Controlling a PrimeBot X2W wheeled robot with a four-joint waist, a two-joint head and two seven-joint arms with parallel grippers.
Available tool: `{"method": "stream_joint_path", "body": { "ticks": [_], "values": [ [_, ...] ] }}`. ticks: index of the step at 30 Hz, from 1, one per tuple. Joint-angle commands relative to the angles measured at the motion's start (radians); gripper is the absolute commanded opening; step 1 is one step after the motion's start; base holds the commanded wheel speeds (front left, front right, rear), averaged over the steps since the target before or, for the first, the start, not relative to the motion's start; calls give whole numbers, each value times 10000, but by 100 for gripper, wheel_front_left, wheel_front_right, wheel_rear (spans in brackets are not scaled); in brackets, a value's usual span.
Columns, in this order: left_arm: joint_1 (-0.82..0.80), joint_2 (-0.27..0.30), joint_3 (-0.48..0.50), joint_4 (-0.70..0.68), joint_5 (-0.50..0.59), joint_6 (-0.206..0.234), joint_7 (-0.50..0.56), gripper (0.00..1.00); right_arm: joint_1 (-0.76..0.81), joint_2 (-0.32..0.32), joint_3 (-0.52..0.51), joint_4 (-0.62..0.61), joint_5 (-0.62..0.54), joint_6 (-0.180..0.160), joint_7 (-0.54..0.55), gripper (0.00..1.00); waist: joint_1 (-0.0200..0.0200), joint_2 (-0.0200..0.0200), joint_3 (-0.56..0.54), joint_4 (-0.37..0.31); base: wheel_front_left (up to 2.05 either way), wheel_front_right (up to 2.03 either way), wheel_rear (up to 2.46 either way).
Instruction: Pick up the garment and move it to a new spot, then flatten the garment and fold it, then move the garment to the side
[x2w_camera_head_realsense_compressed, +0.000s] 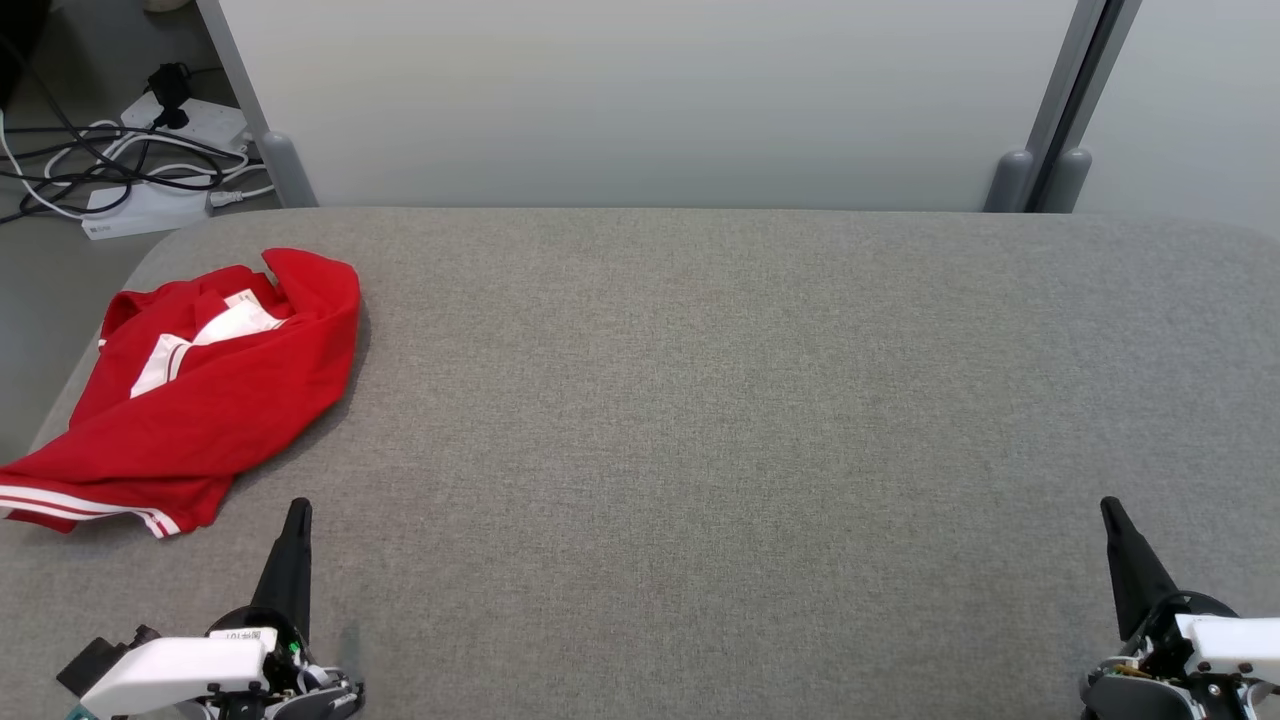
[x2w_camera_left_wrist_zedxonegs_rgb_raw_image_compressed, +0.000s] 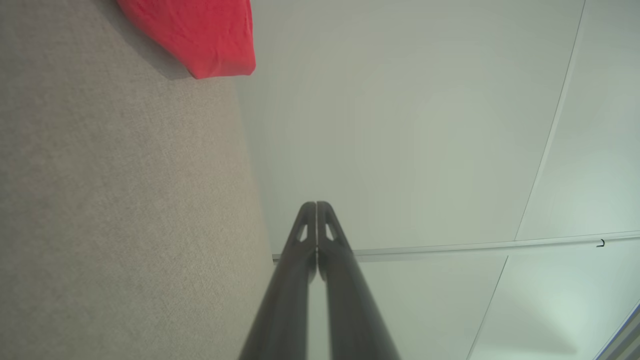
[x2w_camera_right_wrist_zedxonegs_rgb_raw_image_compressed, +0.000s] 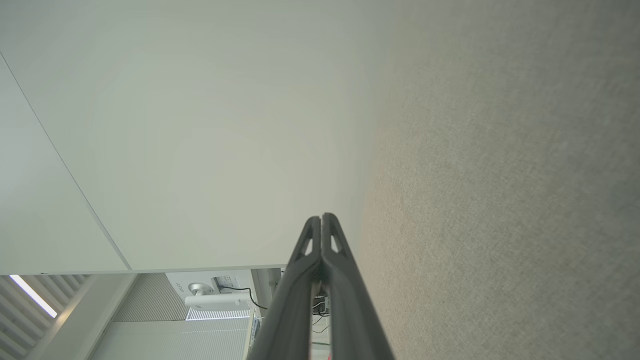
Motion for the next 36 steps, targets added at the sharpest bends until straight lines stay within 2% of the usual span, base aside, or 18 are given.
{"method": "stream_joint_path", "body": {
  "ticks": [1, 2, 10, 14, 23, 31, 36],
  "values": [
    [-578, 87, 326, -226, 37, -85, 36, 100, -449, -104, 157, -269, -30, 14, 77, 100, 0, -1, 0, 0, 0, 0, 0],
    [16, -2, -6, 34, 0, 2, -3, 100, 16, 3, 10, 29, -2, 0, -3, 100, 0, -1, 0, 0, 0, 0, 0],
    [-49, -13, -101, 29, -10, 2, -126, 100, 42, -10, 51, -40, -105, 1, -116, 100, 21, -1, -19, -6, 0, 0, 0],
    [-88, -10, -148, -33, -28, -1, -192, 100, 45, -46, 80, -102, -178, 1, -200, 100, 1, -1, -1, -10, 0, 0, 0],
    [-246, 68, -243, -154, 194, -7, -487, 100, -44, -233, 214, -165, -536, 2, -483, 100, 0, -1, 17, -36, 0, 0, 0],
    [-452, 313, -447, -295, 1149, -12, -805, 100, -223, -524, 357, -315, -1376, 3, -789, 100, 0, -1, 16, -50, 0, 0, 0],
    [-608, 369, -458, -533, 2286, 40, -961, 100, -282, -644, 332, -539, -2410, 4, -949, 100, 0, -1, 11, -56, 0, 0, 0]
  ]
}}
